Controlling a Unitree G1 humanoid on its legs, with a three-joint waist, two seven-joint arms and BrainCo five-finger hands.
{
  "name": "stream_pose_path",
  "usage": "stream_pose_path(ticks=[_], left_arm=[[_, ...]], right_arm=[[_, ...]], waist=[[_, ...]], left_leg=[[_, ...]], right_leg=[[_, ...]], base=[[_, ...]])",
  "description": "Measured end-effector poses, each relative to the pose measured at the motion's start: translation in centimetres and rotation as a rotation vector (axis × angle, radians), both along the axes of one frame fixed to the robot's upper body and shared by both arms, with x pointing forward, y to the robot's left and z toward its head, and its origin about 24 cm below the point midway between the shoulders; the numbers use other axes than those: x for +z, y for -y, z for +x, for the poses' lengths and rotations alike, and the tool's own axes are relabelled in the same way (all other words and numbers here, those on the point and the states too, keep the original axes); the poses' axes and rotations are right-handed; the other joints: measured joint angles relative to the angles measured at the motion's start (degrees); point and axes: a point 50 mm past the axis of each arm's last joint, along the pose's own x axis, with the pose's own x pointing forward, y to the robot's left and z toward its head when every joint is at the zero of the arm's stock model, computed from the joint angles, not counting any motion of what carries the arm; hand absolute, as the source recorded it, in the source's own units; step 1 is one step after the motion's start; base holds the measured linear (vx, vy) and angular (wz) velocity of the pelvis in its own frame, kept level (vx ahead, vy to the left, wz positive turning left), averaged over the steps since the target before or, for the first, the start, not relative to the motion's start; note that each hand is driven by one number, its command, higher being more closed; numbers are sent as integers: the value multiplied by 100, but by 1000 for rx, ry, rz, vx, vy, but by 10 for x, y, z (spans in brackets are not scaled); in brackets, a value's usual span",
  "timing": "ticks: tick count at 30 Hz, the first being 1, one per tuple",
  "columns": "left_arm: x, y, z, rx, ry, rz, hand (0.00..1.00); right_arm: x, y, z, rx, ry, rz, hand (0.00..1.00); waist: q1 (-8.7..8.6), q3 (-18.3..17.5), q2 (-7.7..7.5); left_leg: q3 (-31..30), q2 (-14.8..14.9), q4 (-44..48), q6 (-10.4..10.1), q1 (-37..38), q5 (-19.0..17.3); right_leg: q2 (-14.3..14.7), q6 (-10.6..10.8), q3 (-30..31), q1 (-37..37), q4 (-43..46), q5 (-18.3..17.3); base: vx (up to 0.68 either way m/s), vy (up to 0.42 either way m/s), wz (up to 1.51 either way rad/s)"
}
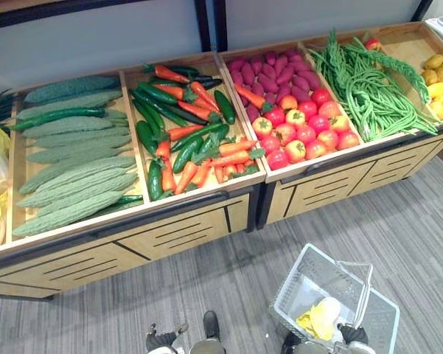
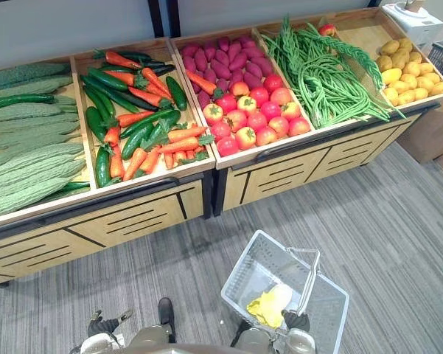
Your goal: Pick vegetable in the basket
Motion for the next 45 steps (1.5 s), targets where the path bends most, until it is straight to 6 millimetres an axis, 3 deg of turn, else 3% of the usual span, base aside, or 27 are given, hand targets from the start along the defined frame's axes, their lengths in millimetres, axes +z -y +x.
stream_pose_path(ticks=[3, 6, 8, 10, 12, 14, 16, 17, 18, 19, 20, 22, 25, 31, 34, 38, 43, 45], left_arm=[[0, -3, -1, 1, -3, 6, 0], [0, -12, -11, 6, -31, 26, 0], [1, -14, -12, 4, -35, 32, 0], [1, -15, -12, -3, -38, 40, 0], [2, -19, -12, 3, -39, 50, 0], [3, -21, -10, 6, -33, 55, 0], [2, -20, -11, 20, -33, 49, 0], [2, -24, -15, 35, -39, 55, 0], [1, -22, -17, 59, -44, 43, 0], [-3, -13, -21, 72, -57, 15, 0], [-4, -9, -22, 79, -60, 3, 0], [-7, -1, -27, 111, -71, -26, 0], [-7, -1, -29, 153, -66, -36, 0], [-6, -6, -31, 240, -42, -41, 0], [-1, -7, -14, 232, 12, -21, 0], [17, 4, 25, 242, 170, 41, 0], [70, -7, 76, 250, 470, 259, 0], [85, -11, 84, 272, 543, 315, 0]], right_arm=[[0, -1, 1, 6, -1, 2, 100], [1, -2, 6, 25, 10, 1, 100], [2, -2, 7, 26, 15, 0, 100], [2, -2, 7, 23, 16, 0, 100], [2, -5, 8, 42, 21, 5, 100], [2, -6, 10, 62, 36, 8, 100], [2, -7, 9, 63, 33, 15, 100], [-1, -11, 3, 56, 15, 33, 100], [-1, -9, 4, 48, 12, 32, 100], [0, -3, 4, 36, 18, 18, 100], [0, -1, 4, 36, 17, 13, 100], [2, 7, 6, 32, 19, -3, 100], [1, 12, -1, -13, 3, -2, 100], [-5, 14, -19, -90, -60, 24, 100], [-6, 17, -26, -108, -76, 14, 100], [-4, 19, -22, -111, -63, -16, 100], [3, 12, -8, -41, 3, -68, 100], [4, 12, -6, -23, 17, -79, 100]], waist=[[79, 49, -96], [57, 154, -375], [43, 183, -398], [12, 202, -350], [-2, 214, -297], [-3, 221, -320], [-19, 211, -411], [-20, 186, -650], [39, 190, -549], [47, 146, -332], [49, 166, -288], [43, 161, -40], [6, 108, 41], [-92, 54, -136], [-109, 50, -132], [-87, 84, -43], [-82, 121, -12], [-82, 127, 42]], left_leg=[[143, -115, 2, 107, 118, -131], [278, -386, -1, 196, 431, -406], [181, -439, 2, 205, 602, -519], [-2, -322, 38, 258, 758, -528], [-241, 40, 41, 221, 810, -555], [-353, 163, 43, 141, 823, -580], [-491, 106, 43, 31, 930, -644], [-598, -72, 40, -87, 1041, -724], [-596, 4, 41, -183, 1131, -779], [-563, 187, 41, -236, 1124, -797], [-563, 256, 41, -300, 1111, -798], [-529, 465, 40, -390, 1102, -775], [-373, 555, 44, -512, 1121, -677], [-380, 403, 758, -510, 723, -662], [-371, 269, 749, -421, 524, -398], [-424, 223, 569, -395, 397, -244], [-181, 230, 498, -384, 411, -294], [-47, 307, 508, -339, 433, -477]], right_leg=[[-147, 87, 178, -33, 146, -56], [-535, 329, 572, -118, 861, -227], [-604, 357, 1134, -291, 1530, -112], [-538, 168, 1486, -613, 2330, 182], [-73, 13, 1732, -635, 1704, -269], [119, 56, 1900, -768, 1274, -235], [180, 166, 2367, -784, 680, 8], [80, 182, 2582, -779, 569, 467], [124, 148, 2545, -708, 695, 226], [292, 83, 2443, -706, 676, 180], [350, 45, 2382, -702, 640, 130], [572, -52, 2334, -692, 589, 73], [687, -87, 2303, -569, 402, 58], [472, -73, 2103, -220, -34, 158], [318, -77, 1854, -151, -193, 218], [307, -110, 1733, -210, -341, 369], [344, -98, 2006, -401, -409, 590], [434, -100, 2070, -425, -497, 657]], base=[[44, 64, -16], [104, 71, -28], [198, 82, 17], [270, 54, 40], [208, -63, 45], [171, -100, 43], [248, -222, 62], [222, -265, 42], [233, -300, 24], [150, -165, -1], [159, -182, -3], [146, -180, -8], [101, -101, -1], [66, -14, 22], [24, 0, 45], [-25, -1, 16], [-104, 27, -26], [-122, 15, -32]])
